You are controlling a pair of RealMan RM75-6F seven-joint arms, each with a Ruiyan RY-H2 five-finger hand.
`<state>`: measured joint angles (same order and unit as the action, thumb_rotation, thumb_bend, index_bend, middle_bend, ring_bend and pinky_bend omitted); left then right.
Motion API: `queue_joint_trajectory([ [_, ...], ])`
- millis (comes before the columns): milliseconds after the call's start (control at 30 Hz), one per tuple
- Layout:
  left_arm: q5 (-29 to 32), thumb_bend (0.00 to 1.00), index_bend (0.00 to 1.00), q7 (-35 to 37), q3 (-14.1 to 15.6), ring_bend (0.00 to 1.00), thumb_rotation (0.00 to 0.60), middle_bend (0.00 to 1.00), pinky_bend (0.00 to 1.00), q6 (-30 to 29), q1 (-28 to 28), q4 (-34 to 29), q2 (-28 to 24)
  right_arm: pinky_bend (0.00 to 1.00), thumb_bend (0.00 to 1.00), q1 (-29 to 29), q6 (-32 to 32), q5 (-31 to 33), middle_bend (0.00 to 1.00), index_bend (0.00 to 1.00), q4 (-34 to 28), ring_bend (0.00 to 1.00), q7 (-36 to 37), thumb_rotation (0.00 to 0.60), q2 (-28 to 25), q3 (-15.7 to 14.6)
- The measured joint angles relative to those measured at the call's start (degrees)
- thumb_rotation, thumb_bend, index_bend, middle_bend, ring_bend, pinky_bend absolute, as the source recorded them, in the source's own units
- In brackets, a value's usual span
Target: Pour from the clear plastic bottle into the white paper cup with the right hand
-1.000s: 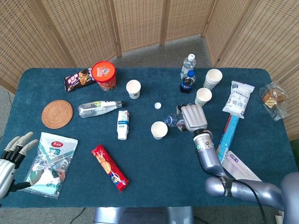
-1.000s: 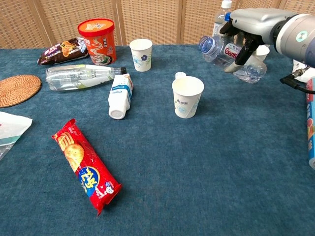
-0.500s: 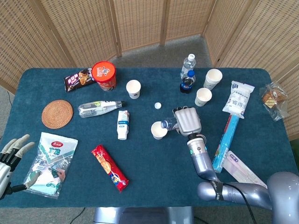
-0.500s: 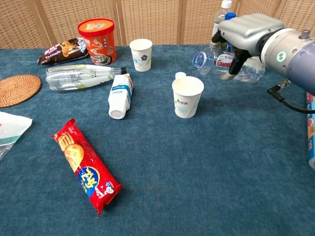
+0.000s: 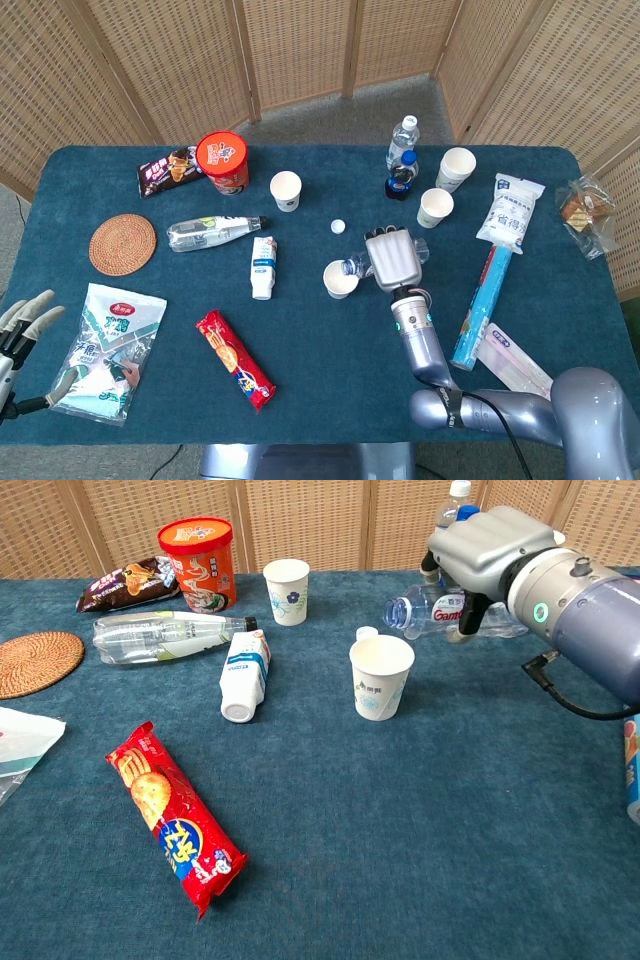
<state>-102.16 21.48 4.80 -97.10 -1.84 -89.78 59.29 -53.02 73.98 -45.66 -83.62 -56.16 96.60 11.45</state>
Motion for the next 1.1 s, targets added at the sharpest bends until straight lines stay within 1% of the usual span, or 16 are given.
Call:
queue_joint_trajectory([
  [300, 0.06, 0.38, 0.09, 0.35, 0.05, 0.00, 0.376, 0.04, 0.00, -0.04, 0.01, 0.41, 0.19, 0.57, 0.22, 0.15, 1.15, -2.89, 0.61, 0.52, 2.49, 0.48, -3.60, 0.600, 1.23, -1.06],
  [667, 0.33, 0.38, 0.09, 1.63, 0.16, 0.00, 0.376, 0.04, 0.00, -0.36, 0.25, 1.73, 0.70, 0.57, 0.22, 0.59, 2.78, -6.48, 0.61, 0.53, 3.76, 0.48, -6.67, 0.600, 3.29, -1.54],
  [1100, 0.82, 0.38, 0.09, 2.84, 0.22, 0.00, 0.378, 0.04, 0.00, -0.85, 0.70, 3.04, 1.07, 0.57, 0.22, 0.80, 1.56, -7.89, 0.61, 0.53, 6.98, 0.48, -10.85, 0.600, 4.88, -1.71],
])
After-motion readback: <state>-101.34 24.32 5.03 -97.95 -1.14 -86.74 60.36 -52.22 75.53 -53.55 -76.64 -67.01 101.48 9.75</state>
